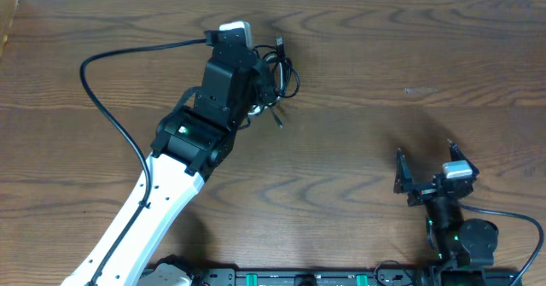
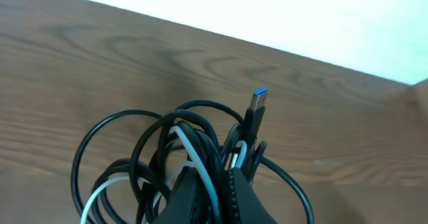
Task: Untangle cables
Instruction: 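Grasp the cable bundle with the left gripper and lift it, then bring the right gripper to the hanging cables and grasp a strand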
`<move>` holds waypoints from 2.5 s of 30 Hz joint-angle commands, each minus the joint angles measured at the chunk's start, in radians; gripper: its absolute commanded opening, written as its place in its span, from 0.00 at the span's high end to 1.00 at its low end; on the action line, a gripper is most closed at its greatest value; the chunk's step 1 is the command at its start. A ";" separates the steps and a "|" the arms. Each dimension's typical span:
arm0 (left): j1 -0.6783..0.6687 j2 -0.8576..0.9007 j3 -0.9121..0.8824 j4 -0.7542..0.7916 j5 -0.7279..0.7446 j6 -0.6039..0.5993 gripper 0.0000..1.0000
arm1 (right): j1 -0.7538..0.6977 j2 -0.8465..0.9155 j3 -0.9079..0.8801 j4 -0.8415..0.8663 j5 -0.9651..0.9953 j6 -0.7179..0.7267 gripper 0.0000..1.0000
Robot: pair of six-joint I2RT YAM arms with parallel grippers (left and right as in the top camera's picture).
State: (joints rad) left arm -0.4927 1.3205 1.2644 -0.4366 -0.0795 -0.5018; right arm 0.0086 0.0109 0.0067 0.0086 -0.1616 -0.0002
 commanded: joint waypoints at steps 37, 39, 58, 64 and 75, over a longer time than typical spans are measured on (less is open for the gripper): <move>0.281 -0.021 0.000 0.332 1.291 0.077 0.93 | -0.009 0.797 0.640 0.118 -0.642 0.399 0.01; 0.278 -0.021 0.000 0.366 1.331 0.077 0.93 | -0.007 0.851 0.640 0.142 -0.642 0.453 0.04; 0.280 -0.021 0.000 0.425 1.324 0.081 0.92 | 0.139 1.171 0.640 0.554 -0.842 0.543 0.05; 0.280 -0.021 0.000 0.446 1.266 0.058 0.93 | 0.145 1.171 0.640 0.640 -0.928 0.546 0.06; 0.275 -0.019 0.000 0.445 1.204 0.032 0.93 | 0.199 1.172 0.640 0.710 -0.933 0.545 0.06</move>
State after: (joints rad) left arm -0.2142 1.3190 1.2640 0.0010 1.1568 -0.4568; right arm 0.1875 1.1843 0.6331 0.6968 -1.0767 0.5423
